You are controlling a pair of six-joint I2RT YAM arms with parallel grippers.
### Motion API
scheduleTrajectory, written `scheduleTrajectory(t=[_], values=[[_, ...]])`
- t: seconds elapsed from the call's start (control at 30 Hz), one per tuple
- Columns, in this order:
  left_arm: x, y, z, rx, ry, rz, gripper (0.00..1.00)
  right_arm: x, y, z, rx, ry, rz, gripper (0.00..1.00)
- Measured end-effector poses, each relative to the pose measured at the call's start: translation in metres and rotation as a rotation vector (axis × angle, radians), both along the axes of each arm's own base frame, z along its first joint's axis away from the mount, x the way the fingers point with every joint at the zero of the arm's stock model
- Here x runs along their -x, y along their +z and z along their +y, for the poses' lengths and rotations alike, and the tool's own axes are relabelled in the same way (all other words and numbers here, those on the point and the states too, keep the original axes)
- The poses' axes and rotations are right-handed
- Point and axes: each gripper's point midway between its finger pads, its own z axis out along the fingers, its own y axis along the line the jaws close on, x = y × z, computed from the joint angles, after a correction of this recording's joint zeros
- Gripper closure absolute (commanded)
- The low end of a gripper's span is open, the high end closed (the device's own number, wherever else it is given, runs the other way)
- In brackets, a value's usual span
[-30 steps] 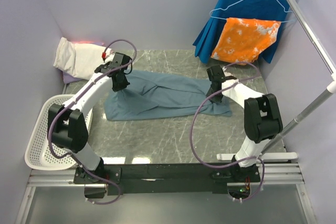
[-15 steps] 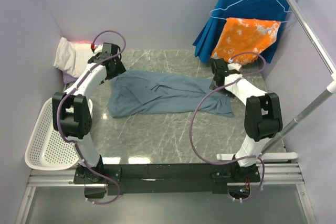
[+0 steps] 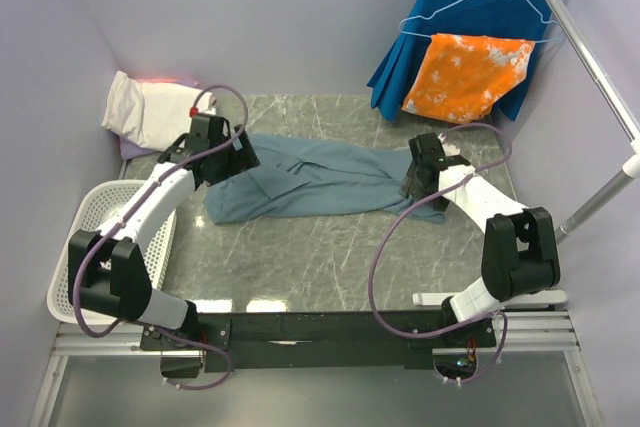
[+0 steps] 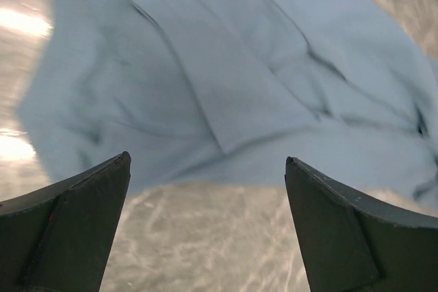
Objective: Fold and stack the t-shirts
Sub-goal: Fold the other side of the tshirt into a rectangle
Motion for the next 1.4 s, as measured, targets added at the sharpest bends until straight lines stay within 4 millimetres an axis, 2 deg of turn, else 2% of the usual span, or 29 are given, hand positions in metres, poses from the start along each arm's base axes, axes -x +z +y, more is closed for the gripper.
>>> scheduleTrajectory(t=[0.1,0.17,0.27,0.43,0.47,0.5,0.57,0.6,0.77,0.9,1.1,1.27,1.3,1.37,1.4], values=[[0.008,-0.013,-0.015,0.04,-0.053,0.024,0.01,0.018,-0.019,0.001,-0.01,0.011,0.064,0.27],[0.012,-0.024,-0.019,0.051,-0.067,0.05,0.0,0.023,-0.024,0.001,-0.009,0.015,0.081,0.29],[0.01,-0.031,-0.022,0.058,-0.076,0.062,0.01,0.021,-0.027,0.002,-0.005,0.02,0.082,0.32],[0.003,-0.04,-0.024,0.056,-0.076,0.063,0.0,0.017,-0.039,0.0,0.022,0.023,0.112,0.47],[0.003,-0.042,-0.024,0.055,-0.076,0.069,0.01,0.015,-0.043,-0.001,0.03,0.023,0.122,0.52],[0.002,-0.044,-0.024,0.054,-0.076,0.073,0.01,0.014,-0.046,-0.001,0.037,0.024,0.132,0.66],[0.001,-0.049,-0.024,0.05,-0.077,0.082,0.0,0.014,-0.051,-0.003,0.05,0.027,0.148,0.85],[0.001,-0.051,-0.024,0.048,-0.077,0.087,0.01,0.014,-0.052,-0.004,0.056,0.028,0.152,1.0],[0.003,-0.058,-0.023,0.042,-0.075,0.101,0.01,0.013,-0.049,-0.009,0.086,0.02,0.145,1.0],[0.004,-0.064,-0.021,0.03,-0.072,0.114,0.01,0.01,-0.036,-0.016,0.124,0.008,0.128,1.0],[0.005,-0.076,-0.018,0.003,-0.074,0.142,0.01,-0.019,0.0,-0.027,0.209,-0.027,0.061,1.0],[0.009,-0.079,-0.015,-0.014,-0.078,0.158,0.01,-0.036,0.005,-0.039,0.295,-0.062,0.064,0.96],[0.01,-0.079,-0.015,-0.016,-0.077,0.161,0.01,-0.038,0.004,-0.043,0.318,-0.071,0.079,0.87],[0.01,-0.08,-0.012,-0.028,-0.071,0.164,0.01,-0.042,-0.001,-0.049,0.347,-0.088,0.099,0.81],[0.01,-0.08,-0.01,-0.036,-0.066,0.165,0.01,-0.043,-0.003,-0.053,0.366,-0.1,0.115,0.66]])
